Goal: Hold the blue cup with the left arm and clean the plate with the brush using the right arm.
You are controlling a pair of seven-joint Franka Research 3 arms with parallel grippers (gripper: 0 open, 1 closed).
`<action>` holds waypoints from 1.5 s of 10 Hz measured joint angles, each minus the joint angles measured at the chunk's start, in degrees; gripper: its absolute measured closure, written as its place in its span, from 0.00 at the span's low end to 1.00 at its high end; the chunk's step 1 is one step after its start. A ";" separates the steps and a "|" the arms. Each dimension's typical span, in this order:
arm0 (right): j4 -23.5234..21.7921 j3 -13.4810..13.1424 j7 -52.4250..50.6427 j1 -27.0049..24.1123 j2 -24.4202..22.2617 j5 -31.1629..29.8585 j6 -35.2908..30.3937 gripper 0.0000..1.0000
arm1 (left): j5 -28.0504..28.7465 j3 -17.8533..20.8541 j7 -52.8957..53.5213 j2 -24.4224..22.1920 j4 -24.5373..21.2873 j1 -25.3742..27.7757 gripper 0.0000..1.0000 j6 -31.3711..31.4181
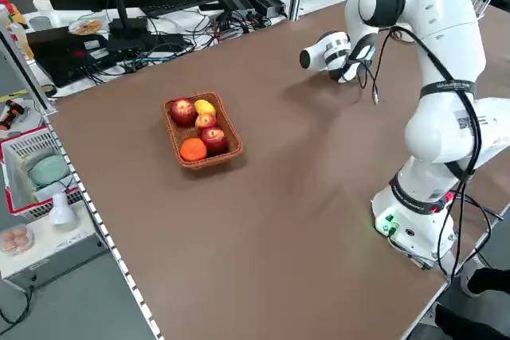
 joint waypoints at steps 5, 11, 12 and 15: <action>0.24 0.00 0.04 -0.50 0.07 1.34 -0.24 0.94 | -1.18 0.38 0.12 0.08 0.50 -0.83 0.00 0.02; 4.29 0.31 5.12 -0.10 0.01 0.28 -3.58 0.95 | -2.67 1.08 0.43 1.37 2.16 -1.66 0.01 0.08; 6.51 0.62 6.59 0.74 -0.11 -2.89 -4.19 0.95 | -3.17 1.24 0.43 1.59 2.37 -2.08 0.01 0.08; 12.61 0.78 8.01 4.14 -1.60 -16.31 -7.14 0.95 | -4.24 2.07 0.50 1.95 2.71 -3.49 0.05 0.08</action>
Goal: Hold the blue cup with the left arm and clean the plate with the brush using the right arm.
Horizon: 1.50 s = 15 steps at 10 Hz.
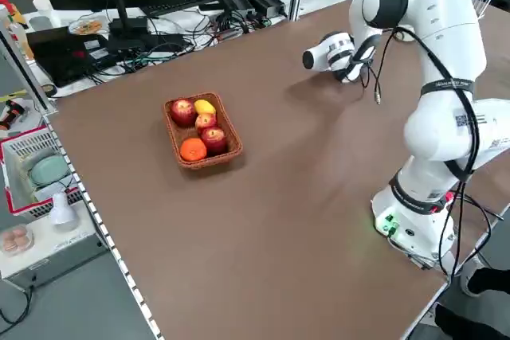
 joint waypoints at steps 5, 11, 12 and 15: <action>8.60 0.03 0.71 11.22 -6.21 -24.32 -3.67 0.95 | -0.05 0.20 0.04 0.01 0.20 -0.07 0.30 0.00; 16.78 -1.50 16.52 35.89 -5.47 -39.61 -0.54 0.95 | -0.05 0.49 0.05 0.02 0.28 -0.11 0.30 -0.01; 18.17 -2.83 20.97 40.56 -4.55 -40.98 -0.52 0.95 | -0.05 0.51 0.05 0.02 0.29 -0.11 0.30 -0.01; 24.20 -8.86 29.79 52.22 0.88 -42.01 -0.11 0.95 | -0.05 0.54 0.05 0.02 0.31 -0.11 0.30 -0.01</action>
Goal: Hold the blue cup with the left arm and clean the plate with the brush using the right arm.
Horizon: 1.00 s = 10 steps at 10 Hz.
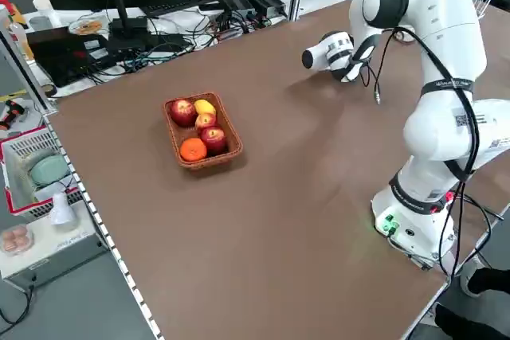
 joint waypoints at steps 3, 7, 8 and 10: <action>5.91 -3.73 2.47 4.71 4.90 -0.17 0.00 0.95 | 0.00 0.03 0.01 0.01 0.00 -0.03 0.30 0.00; 9.23 -4.53 5.60 6.51 8.26 -0.26 0.00 0.95 | -0.01 0.50 0.08 0.00 0.10 -0.64 0.30 0.00; 9.82 -4.55 6.32 6.91 8.73 -0.27 -0.01 0.95 | -0.01 0.58 0.08 0.00 0.13 -0.72 0.30 0.00; 10.05 -4.55 7.78 7.38 8.97 -0.29 -0.09 0.95 | -0.01 0.60 0.08 0.00 0.14 -0.75 0.30 0.00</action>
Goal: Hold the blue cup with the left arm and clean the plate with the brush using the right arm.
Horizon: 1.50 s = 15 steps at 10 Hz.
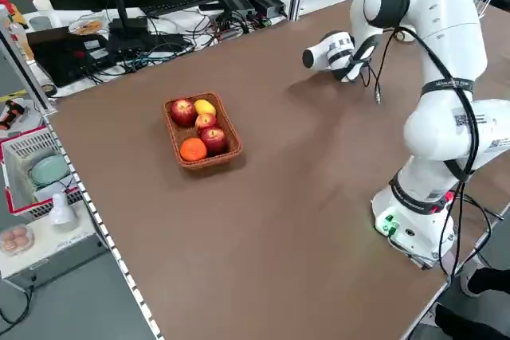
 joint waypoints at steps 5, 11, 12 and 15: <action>-0.03 0.01 2.67 0.95 0.48 0.00 -0.22 0.95 | 0.00 0.09 0.00 0.00 0.02 0.00 0.30 -0.02; -0.42 -0.35 3.64 1.34 1.18 -0.49 0.58 0.95 | 0.00 0.12 0.02 0.00 0.03 0.00 0.30 -0.02; -0.43 -0.55 3.66 1.31 1.19 -0.70 1.12 0.95 | 0.00 0.13 0.02 0.00 0.03 0.01 0.30 -0.03; -0.66 -0.84 3.74 0.88 1.95 -1.73 2.15 0.95 | 0.00 0.14 0.03 0.00 0.04 0.01 0.30 -0.03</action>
